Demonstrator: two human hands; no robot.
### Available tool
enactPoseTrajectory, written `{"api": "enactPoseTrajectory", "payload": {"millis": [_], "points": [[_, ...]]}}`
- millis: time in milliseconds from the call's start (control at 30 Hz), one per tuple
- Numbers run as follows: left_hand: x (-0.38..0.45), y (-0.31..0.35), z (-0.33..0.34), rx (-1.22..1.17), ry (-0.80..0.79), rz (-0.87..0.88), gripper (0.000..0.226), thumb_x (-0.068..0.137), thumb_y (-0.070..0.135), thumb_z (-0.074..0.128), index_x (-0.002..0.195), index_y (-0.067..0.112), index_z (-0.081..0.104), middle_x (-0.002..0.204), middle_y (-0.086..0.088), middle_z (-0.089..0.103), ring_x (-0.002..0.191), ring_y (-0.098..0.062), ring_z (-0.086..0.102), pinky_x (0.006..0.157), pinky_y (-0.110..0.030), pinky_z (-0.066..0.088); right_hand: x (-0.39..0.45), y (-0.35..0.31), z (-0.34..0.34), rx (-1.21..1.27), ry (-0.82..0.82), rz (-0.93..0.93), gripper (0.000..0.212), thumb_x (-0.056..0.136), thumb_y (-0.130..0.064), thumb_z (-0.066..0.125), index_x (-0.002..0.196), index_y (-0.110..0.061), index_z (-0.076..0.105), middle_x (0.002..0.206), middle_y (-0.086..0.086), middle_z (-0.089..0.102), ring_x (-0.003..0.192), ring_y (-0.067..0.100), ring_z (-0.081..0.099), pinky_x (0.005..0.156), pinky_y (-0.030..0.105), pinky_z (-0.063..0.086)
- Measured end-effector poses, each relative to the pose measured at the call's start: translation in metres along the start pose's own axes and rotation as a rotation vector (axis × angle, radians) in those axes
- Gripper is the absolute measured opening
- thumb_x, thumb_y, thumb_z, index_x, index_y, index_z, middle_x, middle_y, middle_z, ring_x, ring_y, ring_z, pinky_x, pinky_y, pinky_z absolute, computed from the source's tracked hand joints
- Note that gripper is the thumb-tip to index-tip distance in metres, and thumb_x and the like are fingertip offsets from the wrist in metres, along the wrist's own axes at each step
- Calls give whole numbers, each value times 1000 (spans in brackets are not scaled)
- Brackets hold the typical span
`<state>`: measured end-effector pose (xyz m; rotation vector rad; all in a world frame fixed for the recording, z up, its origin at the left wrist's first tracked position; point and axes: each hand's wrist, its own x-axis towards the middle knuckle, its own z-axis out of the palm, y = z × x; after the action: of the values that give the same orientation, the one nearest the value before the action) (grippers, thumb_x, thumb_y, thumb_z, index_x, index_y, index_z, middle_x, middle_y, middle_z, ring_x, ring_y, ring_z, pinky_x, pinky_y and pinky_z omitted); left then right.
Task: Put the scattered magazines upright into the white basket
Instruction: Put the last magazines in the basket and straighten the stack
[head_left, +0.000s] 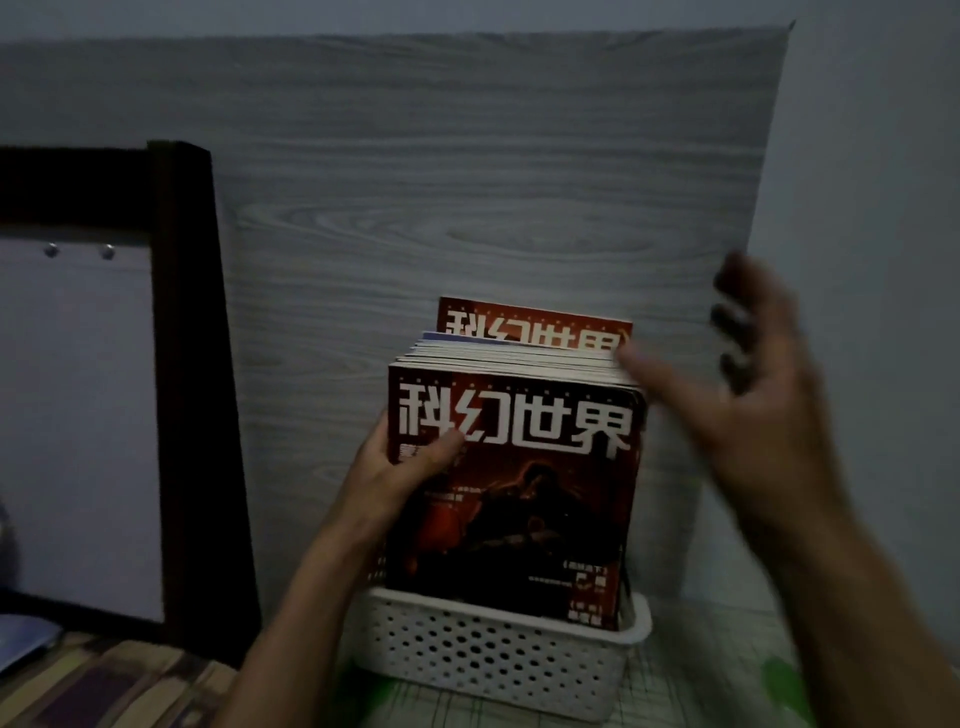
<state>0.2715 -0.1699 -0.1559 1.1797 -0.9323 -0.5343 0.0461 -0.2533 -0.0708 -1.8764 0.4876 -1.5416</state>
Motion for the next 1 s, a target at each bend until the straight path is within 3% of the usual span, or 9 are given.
{"api": "enactPoseTrajectory", "payload": {"millis": [100, 200, 267, 400, 600, 700, 833, 933, 1000], "points": [[-4, -2, -3, -42, -20, -11, 72, 54, 40, 84, 120, 28, 59, 107, 3, 75, 96, -18, 73, 70, -28, 59, 37, -47, 10, -111, -88, -125, 46, 90, -39, 63, 134, -34, 51, 133, -13, 54, 121, 4, 49, 101, 35, 44], [-1, -5, -5, 2, -24, -2, 76, 53, 39, 86, 123, 30, 57, 112, 3, 73, 99, -17, 72, 78, -35, 59, 85, -40, 68, -636, -483, -110, 50, 95, -43, 53, 141, -23, 46, 144, 3, 45, 122, 15, 45, 100, 38, 43], [0, -7, -6, -7, -31, 3, 78, 53, 36, 87, 124, 30, 57, 113, 2, 73, 101, -18, 72, 82, -41, 58, 92, -18, 97, -926, -640, -118, 55, 94, -47, 49, 142, -21, 44, 149, 9, 38, 132, 27, 39, 107, 47, 35], [2, -9, -8, -19, -37, 23, 79, 51, 36, 88, 124, 32, 57, 112, 4, 73, 100, -18, 72, 80, -38, 59, 89, -4, 110, -861, -888, 23, 45, 100, -45, 40, 135, -22, 55, 142, 5, 46, 122, 22, 46, 95, 34, 35], [-1, -7, -13, -39, -74, -7, 73, 49, 35, 88, 116, 41, 60, 110, 9, 73, 99, -14, 72, 77, -35, 58, 87, -4, 102, -712, -879, 38, 61, 101, -47, 39, 154, -22, 24, 160, 5, 27, 144, 25, 30, 115, 42, 24], [0, -8, -17, -31, -81, -3, 76, 48, 34, 88, 119, 35, 61, 110, 7, 74, 100, -14, 71, 75, -31, 59, 95, -7, 108, -848, -946, 62, 49, 101, -48, 37, 141, -23, 47, 151, 4, 39, 135, 24, 39, 105, 37, 32], [1, -13, -18, 27, -83, -29, 85, 48, 34, 92, 125, 32, 57, 115, 3, 72, 106, -17, 69, 89, -43, 56, 102, -10, 126, -962, -923, 25, 46, 97, -49, 43, 134, -24, 54, 142, 2, 47, 116, 19, 47, 91, 35, 35], [4, -15, -19, 74, -92, -44, 88, 49, 35, 92, 128, 35, 53, 117, 4, 70, 107, -17, 68, 89, -42, 56, 96, -1, 128, -1050, -878, -19, 51, 97, -55, 34, 139, -32, 49, 149, 5, 37, 134, 30, 35, 111, 51, 29], [5, -12, -20, 100, -106, -84, 87, 47, 40, 92, 126, 35, 54, 115, 5, 71, 106, -18, 68, 89, -45, 56, 91, -3, 127, -1036, -870, 30, 54, 96, -58, 32, 141, -33, 47, 152, 6, 34, 141, 34, 26, 115, 57, 22]]}}
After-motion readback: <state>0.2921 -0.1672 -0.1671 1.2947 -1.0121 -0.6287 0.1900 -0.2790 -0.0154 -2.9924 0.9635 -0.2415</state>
